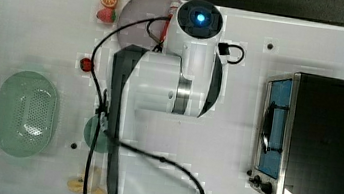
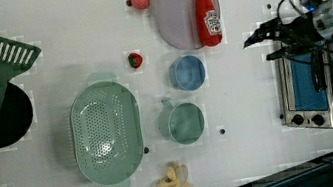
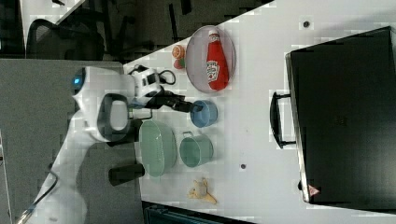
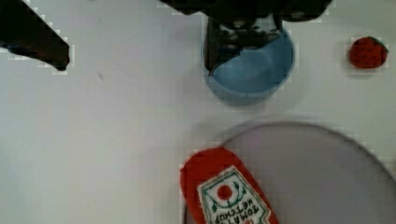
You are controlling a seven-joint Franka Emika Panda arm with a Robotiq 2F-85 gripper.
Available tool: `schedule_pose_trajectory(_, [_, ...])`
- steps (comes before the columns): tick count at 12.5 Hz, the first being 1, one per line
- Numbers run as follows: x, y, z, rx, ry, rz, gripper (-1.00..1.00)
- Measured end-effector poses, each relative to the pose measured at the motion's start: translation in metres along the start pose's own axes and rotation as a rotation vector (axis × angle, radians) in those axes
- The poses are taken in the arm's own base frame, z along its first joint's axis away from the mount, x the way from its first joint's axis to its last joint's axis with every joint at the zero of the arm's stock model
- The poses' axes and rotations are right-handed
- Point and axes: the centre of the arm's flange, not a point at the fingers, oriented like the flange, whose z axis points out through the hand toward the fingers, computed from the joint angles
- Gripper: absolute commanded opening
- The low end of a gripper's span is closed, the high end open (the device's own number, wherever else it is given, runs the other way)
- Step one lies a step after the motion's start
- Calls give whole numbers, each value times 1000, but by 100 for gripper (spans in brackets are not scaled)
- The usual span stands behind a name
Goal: Pick ketchup from plate and place it on table.
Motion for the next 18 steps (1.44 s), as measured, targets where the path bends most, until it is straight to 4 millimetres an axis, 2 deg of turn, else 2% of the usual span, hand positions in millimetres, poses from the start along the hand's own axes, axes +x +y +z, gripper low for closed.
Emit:
schedule_pose_trajectory(2, [12,-5,24,15,24,-106,100])
schedule_pose_trajectory(8, [60,-32,69,15,45,-289,100])
schedule_pose_trajectory(12, [81,-43,110,15,28,-372,100])
schedule_pose_trajectory(15, [98,-56,136,40,76,-413,100])
schedule_pose_trajectory(18, [103,-61,156,45,122,-422,100])
